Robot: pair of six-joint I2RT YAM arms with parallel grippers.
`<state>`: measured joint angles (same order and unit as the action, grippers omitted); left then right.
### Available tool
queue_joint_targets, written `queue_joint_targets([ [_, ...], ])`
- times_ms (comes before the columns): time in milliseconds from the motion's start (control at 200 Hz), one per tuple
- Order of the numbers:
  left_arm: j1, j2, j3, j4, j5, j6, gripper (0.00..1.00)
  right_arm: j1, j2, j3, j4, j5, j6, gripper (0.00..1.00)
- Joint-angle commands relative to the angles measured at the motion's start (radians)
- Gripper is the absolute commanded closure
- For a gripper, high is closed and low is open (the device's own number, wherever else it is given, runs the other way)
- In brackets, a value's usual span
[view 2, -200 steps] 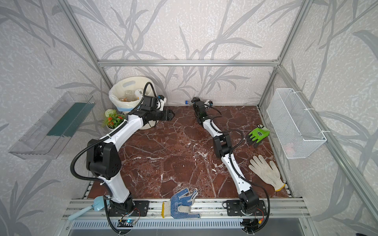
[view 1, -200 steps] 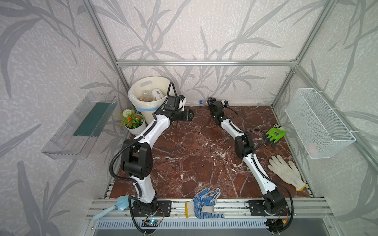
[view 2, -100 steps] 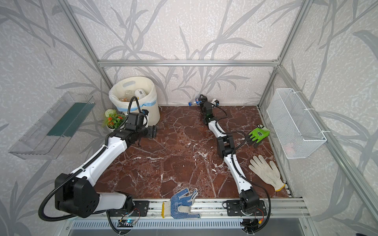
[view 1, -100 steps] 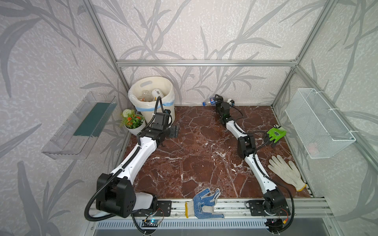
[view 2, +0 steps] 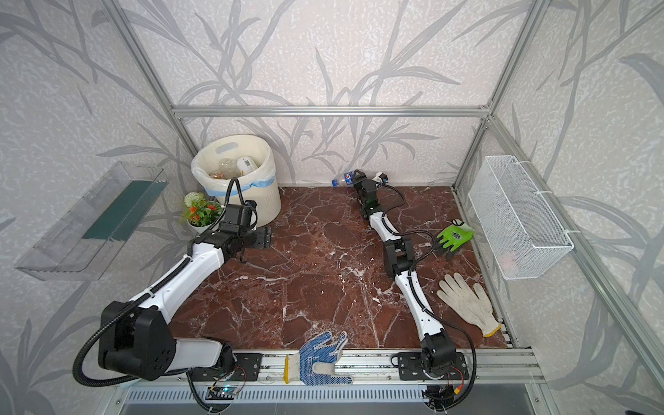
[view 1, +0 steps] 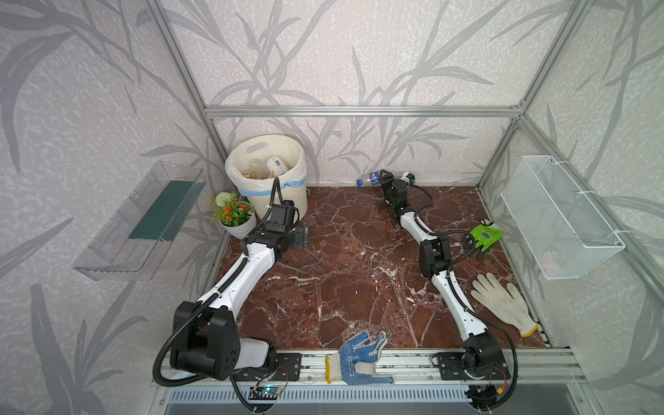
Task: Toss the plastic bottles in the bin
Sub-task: 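Grasp the Pepsi bottle bottom with the right gripper while left gripper withdraws, then lift the Pepsi bottle with the right gripper and carry it over the bin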
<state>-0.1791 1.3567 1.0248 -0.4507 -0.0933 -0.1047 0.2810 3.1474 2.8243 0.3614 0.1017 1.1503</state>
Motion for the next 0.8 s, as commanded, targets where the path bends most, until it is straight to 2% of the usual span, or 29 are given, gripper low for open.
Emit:
queue_joint_targets([
  [0, 0.021, -0.035, -0.009, -0.012, -0.028, 0.007, 0.16, 0.029, -0.009, 0.017, -0.059, 0.052, -0.148, 0.31],
  [260, 0.062, -0.052, -0.030, 0.000, -0.013, 0.020, 0.16, 0.028, -0.033, -0.001, -0.041, 0.080, -0.177, 0.44],
  [470, 0.095, -0.104, -0.061, 0.022, -0.005, 0.034, 0.16, 0.006, -0.122, -0.085, 0.048, -0.023, -0.206, 0.54],
  [545, 0.105, -0.127, -0.077, 0.030, 0.000, 0.038, 0.16, 0.003, -0.180, -0.179, 0.105, -0.059, -0.206, 0.56],
  [795, 0.130, -0.209, -0.127, 0.057, 0.020, 0.036, 0.16, -0.009, -0.511, -0.687, 0.369, -0.107, -0.282, 0.57],
])
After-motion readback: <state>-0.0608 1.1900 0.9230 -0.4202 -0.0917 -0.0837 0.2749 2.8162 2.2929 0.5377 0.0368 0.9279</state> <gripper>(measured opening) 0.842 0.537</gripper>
